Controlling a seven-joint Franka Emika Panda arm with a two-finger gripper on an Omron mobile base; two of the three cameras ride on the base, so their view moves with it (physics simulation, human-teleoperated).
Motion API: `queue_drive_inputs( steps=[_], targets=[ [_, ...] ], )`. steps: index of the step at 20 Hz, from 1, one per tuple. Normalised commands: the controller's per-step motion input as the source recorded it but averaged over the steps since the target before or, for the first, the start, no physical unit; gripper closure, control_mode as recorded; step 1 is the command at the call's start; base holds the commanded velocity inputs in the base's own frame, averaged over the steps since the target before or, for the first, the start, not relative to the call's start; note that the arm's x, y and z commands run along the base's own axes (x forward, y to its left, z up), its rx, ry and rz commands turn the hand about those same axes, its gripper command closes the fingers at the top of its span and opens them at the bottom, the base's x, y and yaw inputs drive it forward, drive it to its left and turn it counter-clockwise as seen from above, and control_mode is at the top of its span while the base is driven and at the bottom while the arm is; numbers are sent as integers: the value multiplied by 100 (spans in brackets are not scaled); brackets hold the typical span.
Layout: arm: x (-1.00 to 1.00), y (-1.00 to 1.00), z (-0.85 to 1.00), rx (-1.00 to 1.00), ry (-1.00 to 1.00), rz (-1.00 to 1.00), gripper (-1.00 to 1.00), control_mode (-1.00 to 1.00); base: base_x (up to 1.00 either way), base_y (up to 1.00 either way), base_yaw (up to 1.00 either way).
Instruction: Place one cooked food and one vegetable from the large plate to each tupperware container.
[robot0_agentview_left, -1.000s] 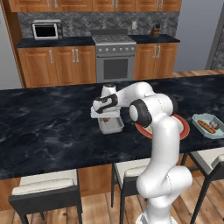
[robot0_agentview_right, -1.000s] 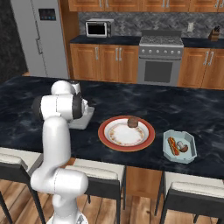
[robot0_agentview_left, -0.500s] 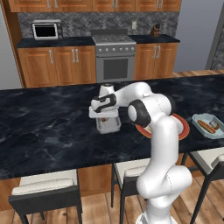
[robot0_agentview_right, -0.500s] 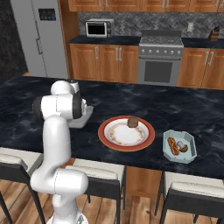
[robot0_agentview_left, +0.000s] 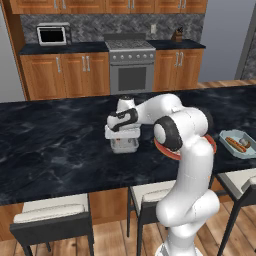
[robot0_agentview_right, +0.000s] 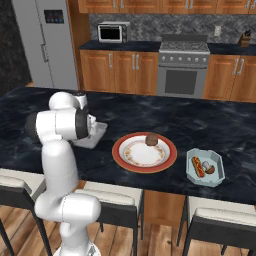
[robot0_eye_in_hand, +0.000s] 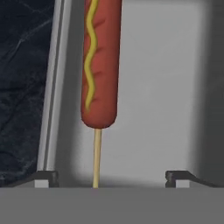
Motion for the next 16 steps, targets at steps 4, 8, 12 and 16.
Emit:
queue_drive_inputs(
  steps=[4, 8, 12, 16],
  targets=[
    [-54, -27, 62, 0, -5, 0, -100, -100, 0, 0, 0],
    [-45, -59, 53, 0, -2, 0, -100, -100, 0, 0, 0],
    [-47, -89, 18, -1, 0, -6, -100, -100, 0, 0, 0],
    [-10, -76, 38, -5, 0, -10, -100, -100, 0, 0, 0]
  ],
)
